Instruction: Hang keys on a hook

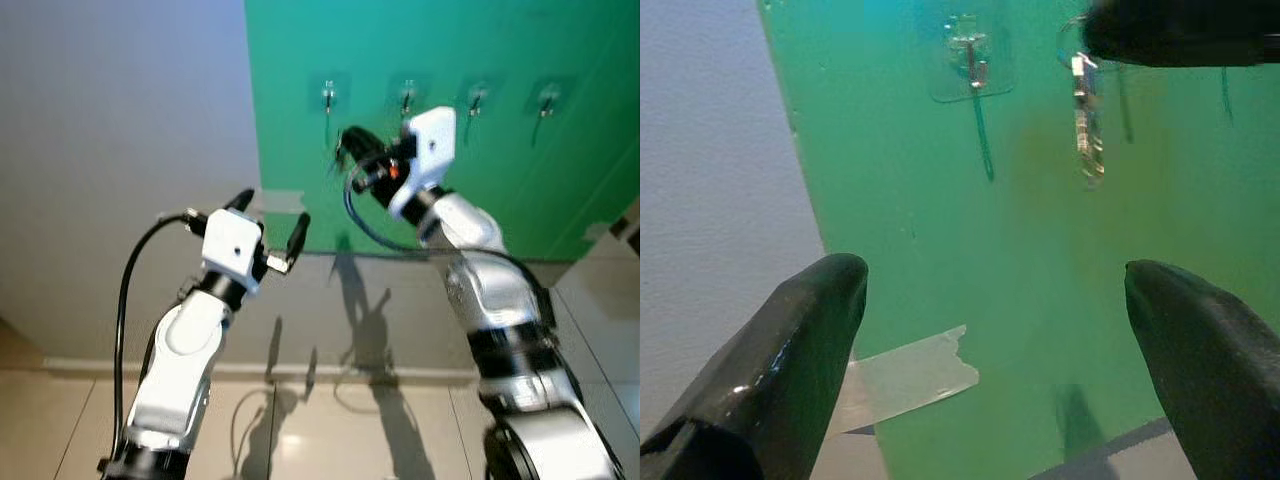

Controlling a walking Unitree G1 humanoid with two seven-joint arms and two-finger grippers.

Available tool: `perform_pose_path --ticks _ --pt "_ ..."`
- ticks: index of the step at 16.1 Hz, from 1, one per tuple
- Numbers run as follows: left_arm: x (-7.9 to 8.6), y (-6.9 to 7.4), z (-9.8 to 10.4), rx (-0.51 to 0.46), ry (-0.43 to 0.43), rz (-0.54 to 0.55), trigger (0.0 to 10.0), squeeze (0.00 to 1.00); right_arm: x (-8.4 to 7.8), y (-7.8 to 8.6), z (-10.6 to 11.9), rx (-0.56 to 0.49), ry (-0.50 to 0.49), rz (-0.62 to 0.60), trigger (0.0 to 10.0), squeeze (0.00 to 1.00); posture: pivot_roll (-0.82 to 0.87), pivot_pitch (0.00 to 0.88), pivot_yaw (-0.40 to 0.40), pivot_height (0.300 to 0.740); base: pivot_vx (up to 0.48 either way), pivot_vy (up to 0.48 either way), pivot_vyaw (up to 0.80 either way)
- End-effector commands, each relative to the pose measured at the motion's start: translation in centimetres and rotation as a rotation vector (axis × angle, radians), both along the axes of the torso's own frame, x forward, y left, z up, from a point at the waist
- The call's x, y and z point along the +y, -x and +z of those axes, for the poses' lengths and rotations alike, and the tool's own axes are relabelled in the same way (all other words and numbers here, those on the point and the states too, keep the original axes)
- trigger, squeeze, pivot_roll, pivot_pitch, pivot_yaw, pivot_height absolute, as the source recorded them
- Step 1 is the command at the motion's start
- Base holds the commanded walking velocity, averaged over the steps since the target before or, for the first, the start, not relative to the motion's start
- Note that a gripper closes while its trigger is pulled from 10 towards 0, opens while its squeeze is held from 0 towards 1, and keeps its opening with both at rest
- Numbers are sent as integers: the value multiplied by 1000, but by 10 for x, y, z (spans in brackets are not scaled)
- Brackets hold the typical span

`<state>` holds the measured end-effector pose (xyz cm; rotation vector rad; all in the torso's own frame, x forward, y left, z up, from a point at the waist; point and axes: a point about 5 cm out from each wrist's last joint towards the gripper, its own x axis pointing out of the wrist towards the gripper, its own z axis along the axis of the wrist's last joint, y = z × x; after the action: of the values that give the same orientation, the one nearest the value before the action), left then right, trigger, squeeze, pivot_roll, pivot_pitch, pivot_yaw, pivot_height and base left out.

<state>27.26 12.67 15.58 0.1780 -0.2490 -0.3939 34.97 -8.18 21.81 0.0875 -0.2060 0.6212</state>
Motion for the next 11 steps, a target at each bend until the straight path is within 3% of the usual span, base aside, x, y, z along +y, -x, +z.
perform_pose_path --ticks 1,11 --pt "-3 3 6 -23 12 -34 10000 0 -3 -6 8 -23 -22 -33 10000 0 -56 0 -24 740 0 0 0" --pt "-2 3 12 -25 13 -78 10000 0 17 -23 16 16 -91 38 10000 0 -42 0 -26 740 0 0 0"
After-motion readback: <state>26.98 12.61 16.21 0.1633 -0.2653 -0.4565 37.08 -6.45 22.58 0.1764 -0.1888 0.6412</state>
